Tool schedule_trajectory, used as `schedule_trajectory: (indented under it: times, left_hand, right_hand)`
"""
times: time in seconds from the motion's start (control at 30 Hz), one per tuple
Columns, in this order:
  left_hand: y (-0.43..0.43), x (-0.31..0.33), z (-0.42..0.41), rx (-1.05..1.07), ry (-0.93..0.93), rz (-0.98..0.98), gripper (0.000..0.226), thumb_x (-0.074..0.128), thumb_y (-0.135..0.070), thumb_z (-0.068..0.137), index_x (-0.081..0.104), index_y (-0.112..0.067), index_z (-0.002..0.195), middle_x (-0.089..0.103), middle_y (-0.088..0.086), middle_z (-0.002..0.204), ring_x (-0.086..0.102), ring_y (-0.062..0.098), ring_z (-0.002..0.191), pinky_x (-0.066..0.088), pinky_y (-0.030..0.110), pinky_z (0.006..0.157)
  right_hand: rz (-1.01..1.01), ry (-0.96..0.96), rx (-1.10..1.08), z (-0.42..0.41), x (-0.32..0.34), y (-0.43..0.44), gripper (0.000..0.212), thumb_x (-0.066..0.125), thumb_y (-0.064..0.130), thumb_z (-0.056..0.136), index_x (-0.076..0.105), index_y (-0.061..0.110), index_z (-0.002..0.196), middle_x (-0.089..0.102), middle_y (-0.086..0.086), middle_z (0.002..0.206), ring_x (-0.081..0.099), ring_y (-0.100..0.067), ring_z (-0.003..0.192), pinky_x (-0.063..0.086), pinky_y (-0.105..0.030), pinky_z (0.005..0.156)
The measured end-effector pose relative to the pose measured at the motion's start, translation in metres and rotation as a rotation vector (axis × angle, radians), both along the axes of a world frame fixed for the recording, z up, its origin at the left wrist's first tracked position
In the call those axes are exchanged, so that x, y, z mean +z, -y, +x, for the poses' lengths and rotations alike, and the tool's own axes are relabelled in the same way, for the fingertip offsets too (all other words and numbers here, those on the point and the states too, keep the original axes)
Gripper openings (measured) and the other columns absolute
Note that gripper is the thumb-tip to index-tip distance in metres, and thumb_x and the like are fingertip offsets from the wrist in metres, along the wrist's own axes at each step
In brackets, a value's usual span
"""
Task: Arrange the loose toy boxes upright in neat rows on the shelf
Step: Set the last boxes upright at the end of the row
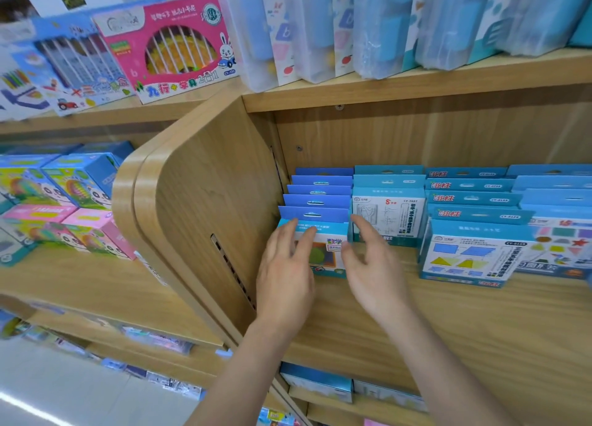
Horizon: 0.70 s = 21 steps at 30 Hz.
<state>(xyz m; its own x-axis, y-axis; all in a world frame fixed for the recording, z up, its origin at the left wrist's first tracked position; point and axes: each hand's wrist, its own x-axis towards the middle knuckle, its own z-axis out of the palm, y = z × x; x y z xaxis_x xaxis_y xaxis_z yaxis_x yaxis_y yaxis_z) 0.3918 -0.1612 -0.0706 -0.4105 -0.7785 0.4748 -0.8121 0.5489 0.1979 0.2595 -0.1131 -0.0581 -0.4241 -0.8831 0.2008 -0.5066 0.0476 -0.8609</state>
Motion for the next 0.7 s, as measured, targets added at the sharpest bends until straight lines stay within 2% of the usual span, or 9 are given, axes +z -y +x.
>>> schedule_trajectory:
  times: [0.07, 0.13, 0.2, 0.3, 0.4, 0.47, 0.6, 0.7]
  left_hand:
    - [-0.003, -0.005, -0.001, -0.003, 0.065, 0.025, 0.067, 0.062, -0.001, 0.077, 0.042, -0.017, 0.138, 0.041, 0.012, 0.144, 0.035, 0.030, 0.134, 0.032, 0.039, 0.109]
    - [-0.006, -0.005, -0.002, 0.003, 0.101, 0.025, 0.070, 0.064, -0.004, 0.077, 0.037, -0.019, 0.141, 0.039, 0.011, 0.145, 0.032, 0.029, 0.136, 0.029, 0.038, 0.111]
    - [-0.007, -0.001, -0.002, 0.008, 0.124, 0.030, 0.068, 0.062, -0.007, 0.080, 0.036, -0.019, 0.141, 0.037, 0.010, 0.146, 0.030, 0.028, 0.137, 0.029, 0.038, 0.111]
    - [-0.011, 0.007, -0.006, 0.014, 0.156, 0.058, 0.067, 0.060, -0.009, 0.082, 0.032, -0.019, 0.143, 0.033, 0.008, 0.148, 0.026, 0.026, 0.139, 0.028, 0.036, 0.112]
    - [-0.015, 0.012, -0.009, 0.025, 0.154, 0.114, 0.073, 0.058, -0.010, 0.084, 0.022, -0.021, 0.146, 0.022, 0.004, 0.153, 0.015, 0.022, 0.143, 0.023, 0.034, 0.116]
    - [-0.018, 0.013, -0.011, 0.042, 0.121, 0.158, 0.077, 0.057, -0.008, 0.082, 0.018, -0.022, 0.148, 0.017, 0.004, 0.155, 0.010, 0.021, 0.145, 0.018, 0.033, 0.118]
    - [-0.035, 0.012, -0.019, 0.078, 0.028, 0.166, 0.077, 0.053, -0.004, 0.081, 0.019, -0.017, 0.148, 0.019, 0.007, 0.155, 0.011, 0.022, 0.144, 0.013, 0.030, 0.117]
    - [-0.054, 0.006, -0.028, 0.072, -0.048, 0.143, 0.069, 0.051, -0.003, 0.083, 0.027, -0.016, 0.146, 0.026, 0.005, 0.154, 0.019, 0.021, 0.142, 0.018, 0.026, 0.113]
  right_hand:
    - [-0.076, -0.210, 0.004, 0.005, -0.006, -0.005, 0.045, 0.050, 0.014, 0.093, 0.043, 0.015, 0.138, 0.046, 0.000, 0.142, 0.044, -0.017, 0.128, 0.034, -0.027, 0.108]
    - [-0.077, -0.375, 0.019, 0.006, -0.016, -0.007, 0.046, 0.053, 0.010, 0.089, 0.047, 0.010, 0.134, 0.046, -0.007, 0.142, 0.043, -0.022, 0.131, 0.037, -0.034, 0.108]
    - [-0.029, -0.468, 0.030, 0.005, -0.020, -0.009, 0.051, 0.057, 0.009, 0.085, 0.047, 0.009, 0.135, 0.044, -0.010, 0.144, 0.043, -0.026, 0.132, 0.041, -0.039, 0.105]
    - [0.029, -0.555, 0.073, 0.000, -0.012, -0.012, 0.055, 0.054, 0.014, 0.088, 0.040, 0.011, 0.141, 0.036, -0.009, 0.150, 0.033, -0.024, 0.139, 0.038, -0.041, 0.108]
    - [0.081, -0.557, 0.168, -0.008, -0.001, -0.015, 0.057, 0.048, 0.018, 0.092, 0.030, 0.016, 0.146, 0.024, -0.004, 0.155, 0.019, -0.020, 0.144, 0.028, -0.036, 0.113]
    - [0.105, -0.516, 0.241, -0.015, 0.004, -0.020, 0.060, 0.047, 0.018, 0.093, 0.024, 0.021, 0.148, 0.017, 0.001, 0.157, 0.017, -0.017, 0.144, 0.026, -0.033, 0.113]
    - [0.075, -0.431, 0.273, -0.038, 0.008, -0.047, 0.061, 0.045, 0.018, 0.094, 0.019, 0.029, 0.148, 0.017, 0.008, 0.157, 0.035, -0.015, 0.136, 0.037, -0.034, 0.105]
    - [0.037, -0.409, 0.279, -0.061, 0.005, -0.072, 0.055, 0.043, 0.019, 0.096, 0.024, 0.029, 0.147, 0.027, 0.012, 0.152, 0.040, -0.011, 0.131, 0.035, -0.028, 0.105]
